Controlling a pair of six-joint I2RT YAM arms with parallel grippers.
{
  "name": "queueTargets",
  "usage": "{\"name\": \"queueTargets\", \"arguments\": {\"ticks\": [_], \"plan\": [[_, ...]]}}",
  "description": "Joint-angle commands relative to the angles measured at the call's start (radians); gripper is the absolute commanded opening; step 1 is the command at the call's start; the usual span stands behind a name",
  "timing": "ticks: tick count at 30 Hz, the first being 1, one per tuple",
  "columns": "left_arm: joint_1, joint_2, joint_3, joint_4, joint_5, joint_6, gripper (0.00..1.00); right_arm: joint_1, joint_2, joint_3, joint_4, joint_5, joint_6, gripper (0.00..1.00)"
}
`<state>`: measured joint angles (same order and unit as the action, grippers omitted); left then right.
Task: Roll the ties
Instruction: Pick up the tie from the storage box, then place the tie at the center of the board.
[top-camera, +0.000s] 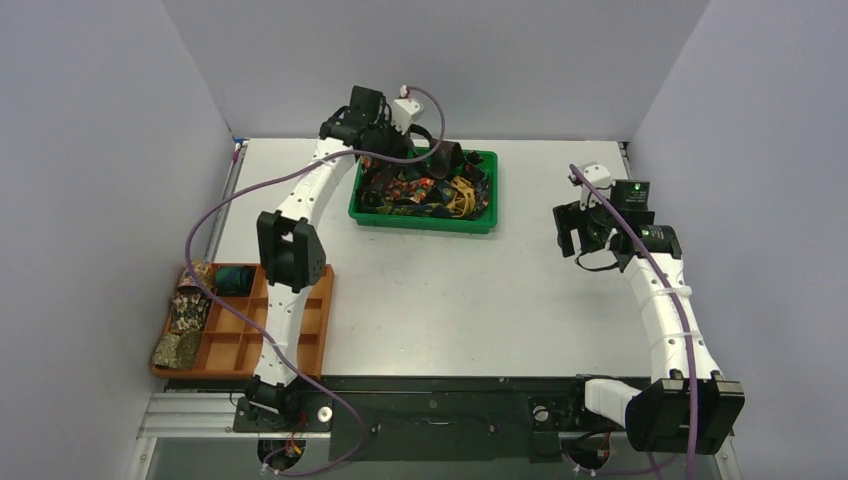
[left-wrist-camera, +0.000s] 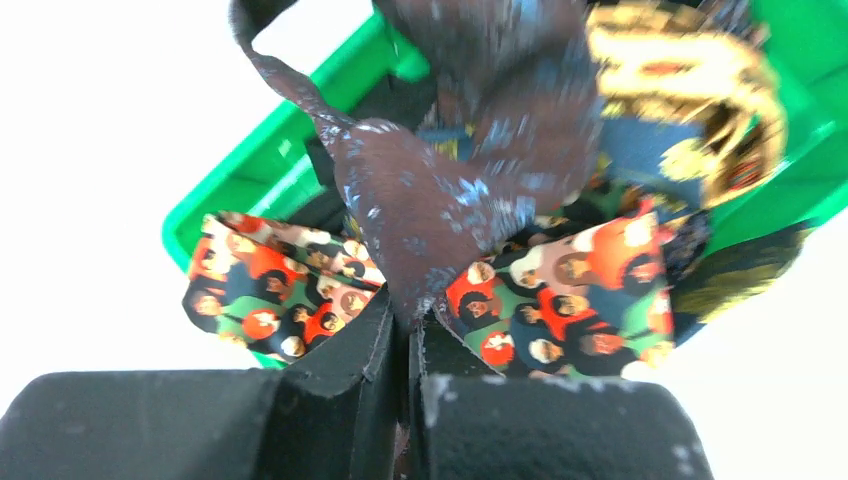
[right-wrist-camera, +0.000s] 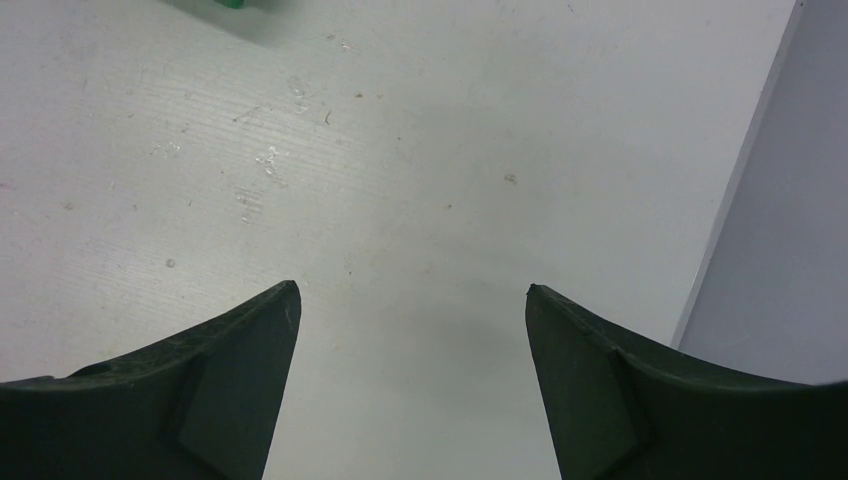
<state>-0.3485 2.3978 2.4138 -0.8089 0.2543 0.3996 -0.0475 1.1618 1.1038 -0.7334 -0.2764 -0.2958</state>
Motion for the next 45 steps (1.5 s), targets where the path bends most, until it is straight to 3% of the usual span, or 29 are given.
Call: {"name": "queueTargets", "arguments": {"ticks": [1, 10, 19, 27, 34, 37, 41, 45], "plan": [[-0.027, -0.261, 0.102, 0.156, 0.080, -0.098, 0.00, -0.008, 0.004, 0.047, 0.053, -0.030, 0.032, 0.78], [-0.062, -0.498, 0.126, 0.384, 0.179, -0.318, 0.00, -0.008, -0.017, 0.054, 0.071, -0.064, 0.065, 0.76], [-0.155, -0.605, 0.183, 0.537, 0.271, -0.502, 0.00, -0.008, -0.060, 0.017, 0.077, -0.091, 0.090, 0.76], [-0.286, -0.611, 0.253, 0.630, 0.221, -0.548, 0.00, -0.008, -0.087, -0.009, 0.076, -0.101, 0.096, 0.76], [-0.445, -0.616, 0.295, 0.730, 0.114, -0.466, 0.00, -0.004, -0.121, -0.020, 0.075, -0.293, 0.139, 0.74], [-0.454, -0.622, 0.293, 0.786, 0.101, -0.541, 0.00, -0.001, -0.128, -0.006, 0.086, -0.311, 0.161, 0.74], [-0.497, -0.662, 0.195, 0.702, 0.141, -0.507, 0.00, -0.007, -0.122, 0.020, 0.070, -0.271, 0.174, 0.74], [-0.511, -0.736, -0.050, 0.537, 0.093, -0.375, 0.00, -0.021, -0.134, 0.041, 0.011, -0.247, 0.159, 0.74]]}}
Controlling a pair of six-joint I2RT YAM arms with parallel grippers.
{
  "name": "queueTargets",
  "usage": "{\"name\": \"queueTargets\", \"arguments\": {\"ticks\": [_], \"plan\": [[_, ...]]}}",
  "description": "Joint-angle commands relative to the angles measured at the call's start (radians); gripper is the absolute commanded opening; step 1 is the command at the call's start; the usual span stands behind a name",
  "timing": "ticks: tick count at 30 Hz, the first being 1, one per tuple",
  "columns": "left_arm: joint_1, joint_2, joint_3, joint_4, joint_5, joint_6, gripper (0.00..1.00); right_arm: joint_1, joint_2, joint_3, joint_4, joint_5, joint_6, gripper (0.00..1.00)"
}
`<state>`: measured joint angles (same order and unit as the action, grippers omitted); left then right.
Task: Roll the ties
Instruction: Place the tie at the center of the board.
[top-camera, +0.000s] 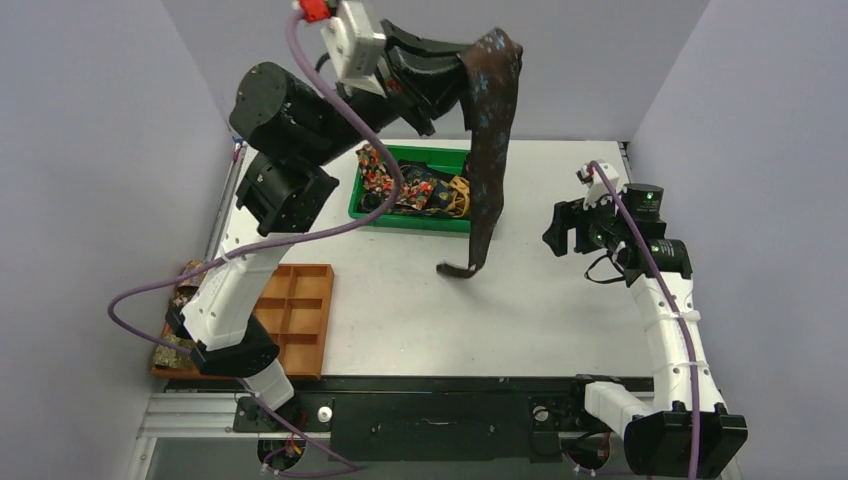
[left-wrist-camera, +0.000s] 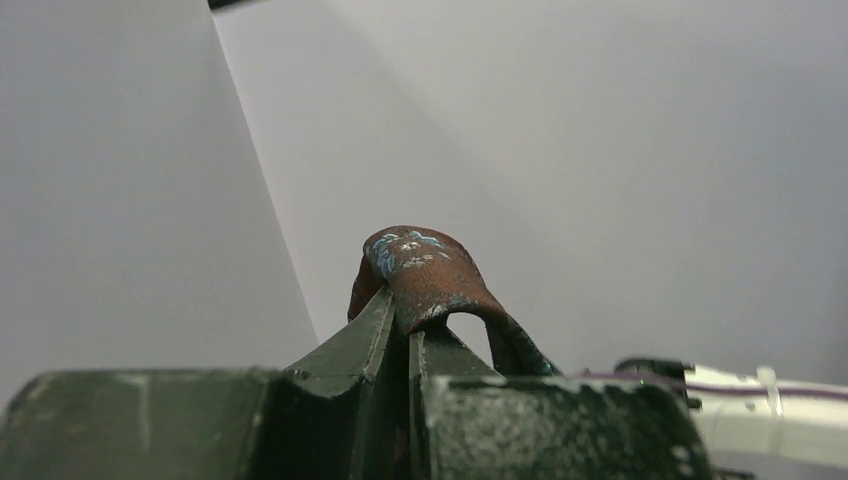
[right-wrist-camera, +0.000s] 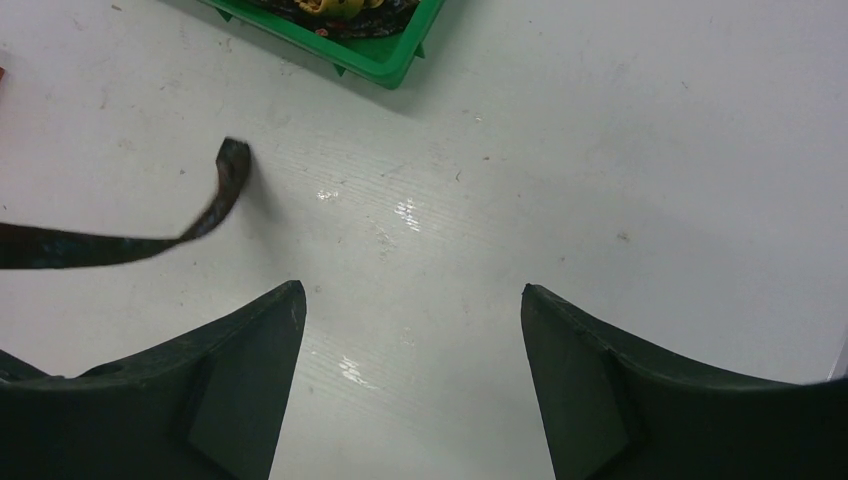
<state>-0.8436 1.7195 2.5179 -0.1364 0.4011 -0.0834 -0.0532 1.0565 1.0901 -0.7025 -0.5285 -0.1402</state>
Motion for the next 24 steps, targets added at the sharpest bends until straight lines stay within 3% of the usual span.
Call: {"name": "queueTargets", "arguments": {"ticks": [1, 4, 10, 13, 17, 21, 24], "plan": [[-0.013, -0.072, -0.200, -0.197, -0.070, 0.122, 0.00, -0.017, -0.033, 0.062, -0.030, 0.005, -0.003, 0.74], [-0.009, -0.109, -0.305, -0.325, -0.118, 0.144, 0.00, -0.016, -0.052, 0.088, -0.079, -0.020, -0.034, 0.74], [-0.001, -0.254, -0.774, -0.510, -0.230, 0.162, 0.00, -0.004, -0.046, 0.105, -0.180, -0.040, -0.077, 0.74], [0.010, -0.243, -0.893, -0.615, -0.296, 0.182, 0.00, 0.019, -0.031, 0.096, -0.243, -0.022, -0.128, 0.74], [0.068, -0.150, -0.958, -0.742, -0.133, 0.206, 0.00, 0.092, 0.000, 0.059, -0.298, 0.031, -0.191, 0.74], [0.190, -0.003, -0.927, -0.822, 0.199, 0.185, 0.00, 0.176, 0.016, 0.009, -0.278, 0.066, -0.209, 0.74], [0.306, 0.087, -0.887, -0.778, 0.259, 0.119, 0.00, 0.241, 0.018, -0.029, -0.230, 0.071, -0.193, 0.75]]}}
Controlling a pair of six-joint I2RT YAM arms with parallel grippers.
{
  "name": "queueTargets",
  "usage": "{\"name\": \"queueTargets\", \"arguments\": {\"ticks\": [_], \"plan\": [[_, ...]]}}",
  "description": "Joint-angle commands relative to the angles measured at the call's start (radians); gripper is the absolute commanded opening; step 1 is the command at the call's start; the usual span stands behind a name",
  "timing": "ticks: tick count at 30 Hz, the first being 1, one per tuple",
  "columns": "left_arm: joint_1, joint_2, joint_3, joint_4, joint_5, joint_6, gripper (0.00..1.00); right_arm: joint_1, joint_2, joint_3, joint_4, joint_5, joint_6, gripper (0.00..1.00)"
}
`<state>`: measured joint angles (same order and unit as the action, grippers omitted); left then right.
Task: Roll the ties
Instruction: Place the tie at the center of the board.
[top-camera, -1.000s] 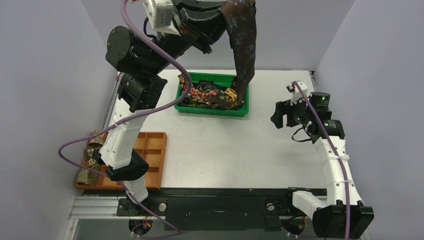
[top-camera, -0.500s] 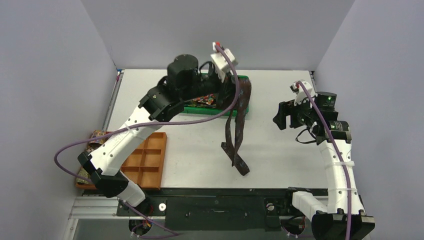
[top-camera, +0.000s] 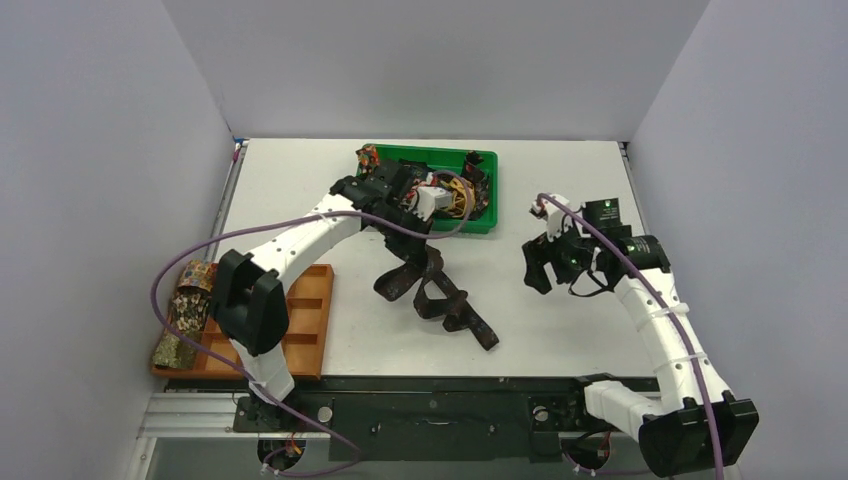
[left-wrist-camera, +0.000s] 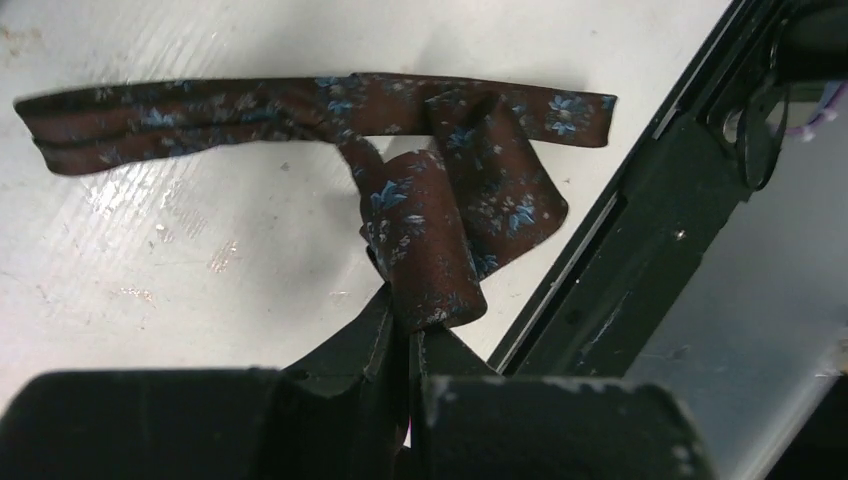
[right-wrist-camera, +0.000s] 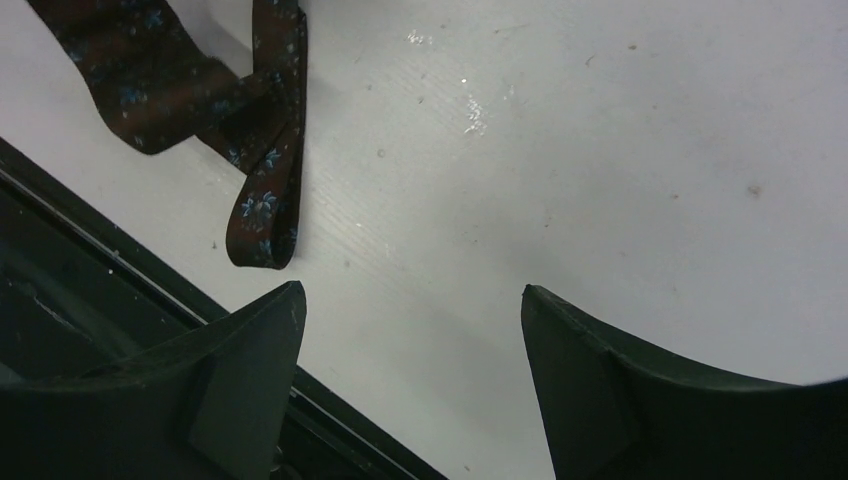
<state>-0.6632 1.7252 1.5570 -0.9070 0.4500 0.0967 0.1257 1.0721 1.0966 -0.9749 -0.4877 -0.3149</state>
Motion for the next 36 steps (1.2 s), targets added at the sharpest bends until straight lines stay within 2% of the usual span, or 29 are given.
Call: {"name": "queueTargets", "arguments": {"ticks": [1, 3, 5, 10, 14, 17, 22, 26, 31, 34, 36], "plan": [[0.147, 0.096, 0.082, 0.005, 0.214, -0.099, 0.00, 0.075, 0.002, -0.057, 0.074, 0.034, -0.010, 0.75], [0.223, 0.142, 0.113, 0.032, 0.234, -0.149, 0.00, 0.127, -0.005, -0.095, 0.142, 0.049, 0.017, 0.75], [0.257, 0.199, 0.126, 0.027, 0.242, -0.169, 0.00, 0.230, -0.015, -0.141, 0.234, 0.101, 0.063, 0.75], [0.283, 0.254, 0.117, 0.029, 0.244, -0.185, 0.00, 0.454, -0.013, -0.235, 0.467, 0.293, 0.119, 0.75], [0.293, 0.276, 0.103, 0.045, 0.245, -0.201, 0.01, 0.623, 0.049, -0.279, 0.615, 0.333, 0.052, 0.75], [0.307, 0.288, 0.104, 0.031, 0.240, -0.183, 0.03, 0.701, 0.091, -0.293, 0.607, 0.278, -0.067, 0.71], [0.331, 0.289, 0.091, 0.024, 0.240, -0.165, 0.05, 0.730, 0.205, -0.262, 0.501, 0.166, -0.309, 0.67], [0.338, 0.290, 0.080, 0.013, 0.242, -0.148, 0.08, 0.756, 0.328, -0.223, 0.429, 0.155, -0.445, 0.67], [0.349, 0.290, 0.066, 0.008, 0.241, -0.131, 0.09, 0.778, 0.458, -0.189, 0.407, 0.207, -0.524, 0.67], [0.360, 0.290, 0.064, 0.004, 0.234, -0.121, 0.09, 0.802, 0.547, -0.147, 0.414, 0.299, -0.512, 0.66], [0.368, 0.294, 0.068, 0.000, 0.234, -0.114, 0.09, 0.806, 0.594, -0.112, 0.408, 0.331, -0.492, 0.61]]}}
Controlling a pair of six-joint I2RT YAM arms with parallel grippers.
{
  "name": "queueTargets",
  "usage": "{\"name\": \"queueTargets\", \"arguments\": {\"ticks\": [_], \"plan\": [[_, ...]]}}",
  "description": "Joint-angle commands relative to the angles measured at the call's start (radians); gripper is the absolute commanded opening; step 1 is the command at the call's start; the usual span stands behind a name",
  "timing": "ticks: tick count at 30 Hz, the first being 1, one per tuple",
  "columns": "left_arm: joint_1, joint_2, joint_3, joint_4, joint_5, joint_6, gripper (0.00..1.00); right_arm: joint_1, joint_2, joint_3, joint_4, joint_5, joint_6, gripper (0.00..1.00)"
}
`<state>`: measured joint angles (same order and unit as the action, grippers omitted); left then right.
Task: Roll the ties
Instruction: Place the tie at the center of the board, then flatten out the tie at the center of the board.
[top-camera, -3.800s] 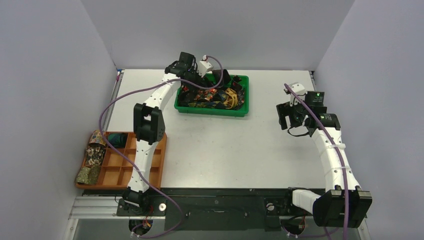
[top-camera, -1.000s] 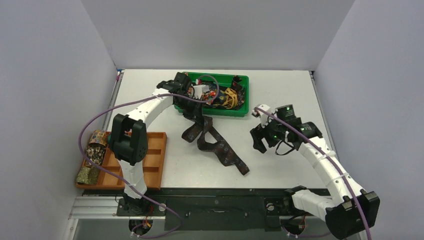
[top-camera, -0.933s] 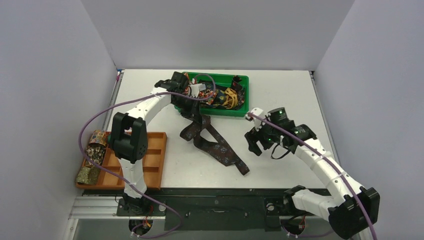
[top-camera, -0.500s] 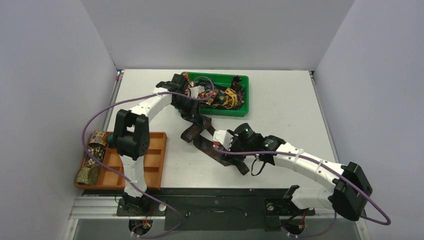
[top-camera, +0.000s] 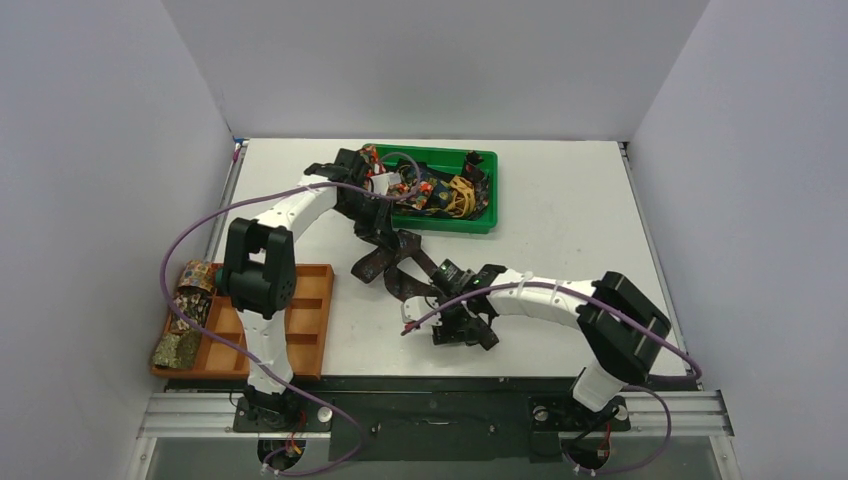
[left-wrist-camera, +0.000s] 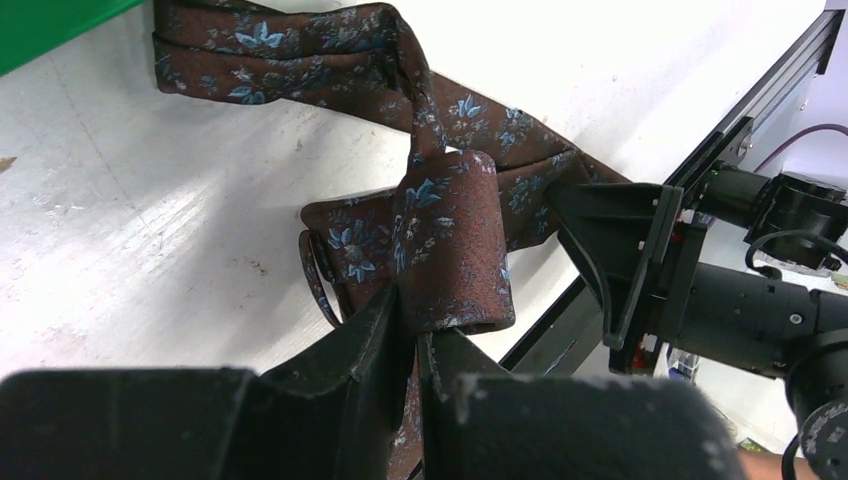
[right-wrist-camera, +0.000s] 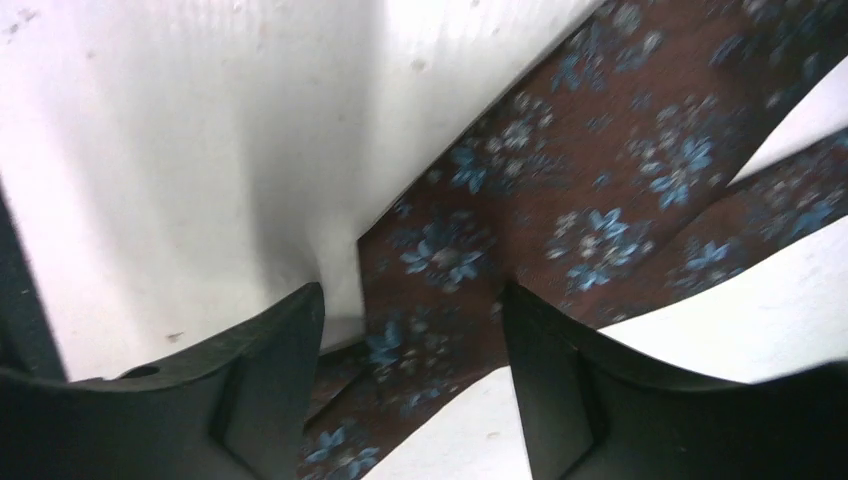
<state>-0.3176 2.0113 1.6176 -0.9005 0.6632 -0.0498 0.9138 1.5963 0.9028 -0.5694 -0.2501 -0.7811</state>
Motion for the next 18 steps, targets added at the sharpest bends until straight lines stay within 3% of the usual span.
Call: {"name": "queueTargets", "arguments": {"ticks": [1, 2, 4, 7, 11, 15, 18], "plan": [[0.024, 0.009, 0.009, -0.008, 0.020, 0.035, 0.09, 0.017, 0.085, 0.106, -0.007, 0.103, -0.020, 0.55], [0.029, 0.011, 0.012, -0.012, 0.018, 0.039, 0.09, 0.019, 0.113, 0.117, -0.029, 0.106, -0.016, 0.52], [0.034, 0.014, 0.019, -0.019, 0.014, 0.044, 0.09, 0.020, 0.138, 0.138, -0.051, 0.111, 0.003, 0.36], [0.040, 0.017, 0.035, -0.032, 0.011, 0.088, 0.10, 0.020, 0.108, 0.151, -0.073, 0.100, 0.043, 0.03], [0.040, 0.013, 0.050, -0.068, -0.001, 0.152, 0.15, 0.012, -0.066, 0.181, -0.085, 0.037, 0.136, 0.00], [0.041, -0.006, 0.045, -0.089, -0.037, 0.212, 0.34, -0.046, -0.248, 0.228, -0.096, -0.039, 0.240, 0.00], [0.054, -0.048, 0.027, -0.065, -0.075, 0.243, 0.66, -0.122, -0.324, 0.282, -0.124, -0.068, 0.342, 0.00]]}}
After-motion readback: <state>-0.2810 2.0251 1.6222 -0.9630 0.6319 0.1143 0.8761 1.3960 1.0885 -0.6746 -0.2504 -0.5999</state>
